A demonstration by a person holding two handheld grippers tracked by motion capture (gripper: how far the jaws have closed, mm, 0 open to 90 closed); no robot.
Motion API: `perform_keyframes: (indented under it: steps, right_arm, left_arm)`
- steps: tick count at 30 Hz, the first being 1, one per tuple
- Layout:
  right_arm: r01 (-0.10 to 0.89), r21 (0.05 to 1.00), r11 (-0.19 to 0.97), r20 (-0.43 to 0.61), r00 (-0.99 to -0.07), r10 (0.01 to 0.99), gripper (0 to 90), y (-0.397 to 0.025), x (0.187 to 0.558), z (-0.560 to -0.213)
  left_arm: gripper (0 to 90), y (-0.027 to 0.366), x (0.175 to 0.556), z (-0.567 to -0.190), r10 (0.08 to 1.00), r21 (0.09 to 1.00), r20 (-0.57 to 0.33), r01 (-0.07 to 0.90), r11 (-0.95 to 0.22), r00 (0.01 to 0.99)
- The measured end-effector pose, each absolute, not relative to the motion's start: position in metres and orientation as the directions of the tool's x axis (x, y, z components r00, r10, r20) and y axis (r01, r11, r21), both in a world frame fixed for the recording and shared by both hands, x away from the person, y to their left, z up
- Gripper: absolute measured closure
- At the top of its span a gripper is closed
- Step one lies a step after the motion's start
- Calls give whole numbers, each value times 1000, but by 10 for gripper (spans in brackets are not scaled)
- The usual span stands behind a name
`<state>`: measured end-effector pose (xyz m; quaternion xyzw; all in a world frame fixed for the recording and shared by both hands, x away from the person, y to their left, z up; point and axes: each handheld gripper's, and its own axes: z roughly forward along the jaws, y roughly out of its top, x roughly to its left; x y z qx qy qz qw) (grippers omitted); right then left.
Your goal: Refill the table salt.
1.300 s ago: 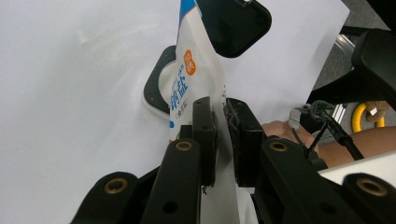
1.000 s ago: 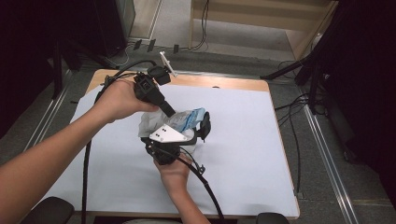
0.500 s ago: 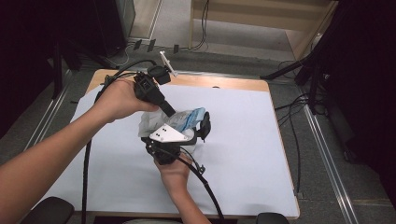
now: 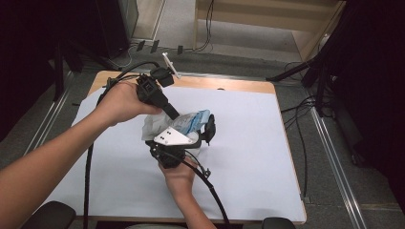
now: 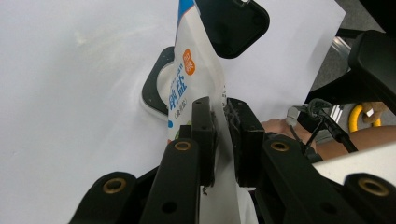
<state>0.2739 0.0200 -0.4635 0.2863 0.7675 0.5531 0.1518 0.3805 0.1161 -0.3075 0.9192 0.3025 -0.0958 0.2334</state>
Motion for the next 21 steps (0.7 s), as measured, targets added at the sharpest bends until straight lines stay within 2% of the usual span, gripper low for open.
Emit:
perform_keyframes:
  steps: [5, 18, 21]
  right_arm:
    - [291, 927, 237, 89, -783, 616, 888, 16, 273, -472]
    - [322, 911, 259, 92, -769, 632, 886, 6, 270, -487]
    - [318, 909, 268, 81, -768, 635, 884, 6, 269, -489]
  left_arm:
    - [810, 122, 381, -318, 509, 371, -347, 613, -697, 788]
    - [730, 119, 384, -339, 507, 326, -340, 605, -726, 792]
    - [750, 120, 387, -342, 509, 323, -342, 607, -726, 790]
